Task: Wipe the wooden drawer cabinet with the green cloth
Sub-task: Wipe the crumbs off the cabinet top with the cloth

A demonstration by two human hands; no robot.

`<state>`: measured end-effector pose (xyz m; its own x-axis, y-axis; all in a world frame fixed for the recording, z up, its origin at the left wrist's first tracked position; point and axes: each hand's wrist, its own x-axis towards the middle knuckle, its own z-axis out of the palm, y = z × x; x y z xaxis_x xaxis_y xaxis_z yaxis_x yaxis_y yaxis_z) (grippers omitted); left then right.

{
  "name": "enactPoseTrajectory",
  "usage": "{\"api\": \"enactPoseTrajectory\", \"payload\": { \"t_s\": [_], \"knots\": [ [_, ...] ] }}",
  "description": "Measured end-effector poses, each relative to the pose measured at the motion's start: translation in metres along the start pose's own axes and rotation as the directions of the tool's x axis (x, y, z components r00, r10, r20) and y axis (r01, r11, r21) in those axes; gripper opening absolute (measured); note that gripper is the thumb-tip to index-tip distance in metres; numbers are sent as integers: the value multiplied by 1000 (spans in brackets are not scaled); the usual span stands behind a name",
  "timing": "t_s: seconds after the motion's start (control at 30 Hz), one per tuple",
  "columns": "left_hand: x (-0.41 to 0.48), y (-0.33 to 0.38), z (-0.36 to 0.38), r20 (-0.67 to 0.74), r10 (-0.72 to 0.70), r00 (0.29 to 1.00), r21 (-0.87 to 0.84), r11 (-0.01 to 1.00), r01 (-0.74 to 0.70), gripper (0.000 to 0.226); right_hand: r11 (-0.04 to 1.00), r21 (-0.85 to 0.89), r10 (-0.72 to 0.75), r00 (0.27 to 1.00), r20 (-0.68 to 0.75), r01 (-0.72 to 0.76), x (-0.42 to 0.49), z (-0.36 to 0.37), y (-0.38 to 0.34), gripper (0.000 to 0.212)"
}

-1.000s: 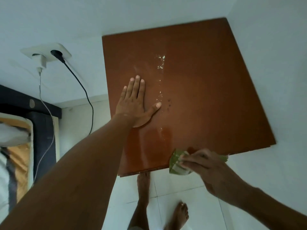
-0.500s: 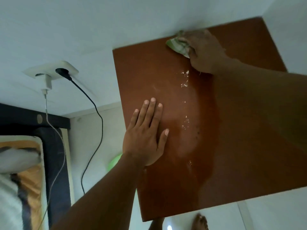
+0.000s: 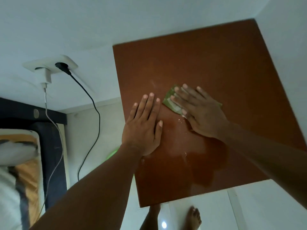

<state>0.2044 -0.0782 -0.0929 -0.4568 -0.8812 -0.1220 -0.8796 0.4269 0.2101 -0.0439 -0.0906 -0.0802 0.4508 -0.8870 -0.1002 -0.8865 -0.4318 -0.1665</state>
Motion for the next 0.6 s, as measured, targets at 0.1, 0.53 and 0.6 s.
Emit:
{"api": "enactPoseTrajectory", "payload": {
  "t_s": [0.1,0.53,0.6],
  "knots": [
    [-1,1,1,-14,-1,1000,11,1000,1,66,999,17,-44,998,44,44,-57,9,-38,55],
    [-55,4,-11,34,-104,994,9,995,104,67,935,271,-235,972,-9,228,-234,9,-111,74],
    [-71,-6,-15,64,-74,995,11,997,73,68,913,370,-116,977,-176,175,-196,-12,-101,56]
  ]
}}
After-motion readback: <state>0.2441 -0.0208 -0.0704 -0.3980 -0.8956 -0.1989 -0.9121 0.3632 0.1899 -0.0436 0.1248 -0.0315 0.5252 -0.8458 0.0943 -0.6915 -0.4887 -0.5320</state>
